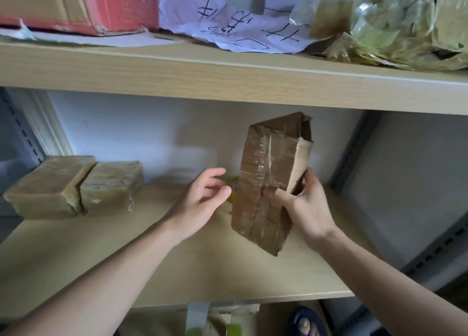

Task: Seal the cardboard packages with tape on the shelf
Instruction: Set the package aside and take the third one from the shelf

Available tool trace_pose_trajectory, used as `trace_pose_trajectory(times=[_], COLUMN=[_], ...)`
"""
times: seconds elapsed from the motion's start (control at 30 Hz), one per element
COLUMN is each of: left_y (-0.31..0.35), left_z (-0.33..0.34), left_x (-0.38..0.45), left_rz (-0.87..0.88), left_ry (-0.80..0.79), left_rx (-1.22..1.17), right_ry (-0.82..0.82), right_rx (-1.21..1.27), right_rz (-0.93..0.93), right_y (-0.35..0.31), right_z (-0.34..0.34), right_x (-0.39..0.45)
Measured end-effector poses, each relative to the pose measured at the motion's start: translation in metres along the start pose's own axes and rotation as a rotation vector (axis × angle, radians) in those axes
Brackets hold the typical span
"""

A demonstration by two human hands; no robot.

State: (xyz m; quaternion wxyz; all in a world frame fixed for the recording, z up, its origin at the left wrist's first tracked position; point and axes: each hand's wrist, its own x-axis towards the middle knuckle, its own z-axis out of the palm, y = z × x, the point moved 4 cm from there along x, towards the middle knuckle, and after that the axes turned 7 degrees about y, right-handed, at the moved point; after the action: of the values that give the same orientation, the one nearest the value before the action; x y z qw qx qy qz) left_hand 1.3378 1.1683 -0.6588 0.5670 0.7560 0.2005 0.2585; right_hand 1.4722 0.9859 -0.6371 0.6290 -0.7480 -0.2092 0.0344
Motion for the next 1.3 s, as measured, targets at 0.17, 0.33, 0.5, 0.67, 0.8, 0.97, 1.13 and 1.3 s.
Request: trace_pose_trajectory(times=[0.17,0.33,0.5,0.67,0.8,0.97,1.13,1.3], left_y=[0.005,-0.004,-0.013,-0.018,-0.027,-0.045,-0.044,-0.041], left_z=[-0.016,-0.043,-0.065,-0.075,-0.081,-0.084,-0.081,-0.075], left_x=[-0.004,0.003,0.004,0.002,-0.003,-0.004,-0.004,-0.005], left_rz=[-0.065,-0.052,0.067,0.172,0.162,0.044,0.027,-0.007], left_ry=[-0.016,0.019,0.052,0.238,0.246,0.068,0.037,0.124], left_rx=[-0.199,-0.293,-0.075,0.064,0.158,0.259,0.263,0.078], right_ry=[-0.206,-0.409,-0.476,-0.391,-0.381,-0.368,-0.340,-0.329], right_rx=[0.098,0.134,-0.002,-0.112,-0.144,-0.219,-0.270,-0.276], right_rz=[-0.019,-0.051,-0.203,-0.343,-0.337,-0.338,-0.380,-0.396], right_y=[-0.012,-0.011,-0.011,-0.016,-0.007,0.006,0.008,0.011], right_z=[0.050,0.079,0.090,0.104,0.105,0.109,0.109,0.106], right_x=[-0.020,-0.022,-0.016,-0.016,-0.011,-0.015,-0.015,-0.014])
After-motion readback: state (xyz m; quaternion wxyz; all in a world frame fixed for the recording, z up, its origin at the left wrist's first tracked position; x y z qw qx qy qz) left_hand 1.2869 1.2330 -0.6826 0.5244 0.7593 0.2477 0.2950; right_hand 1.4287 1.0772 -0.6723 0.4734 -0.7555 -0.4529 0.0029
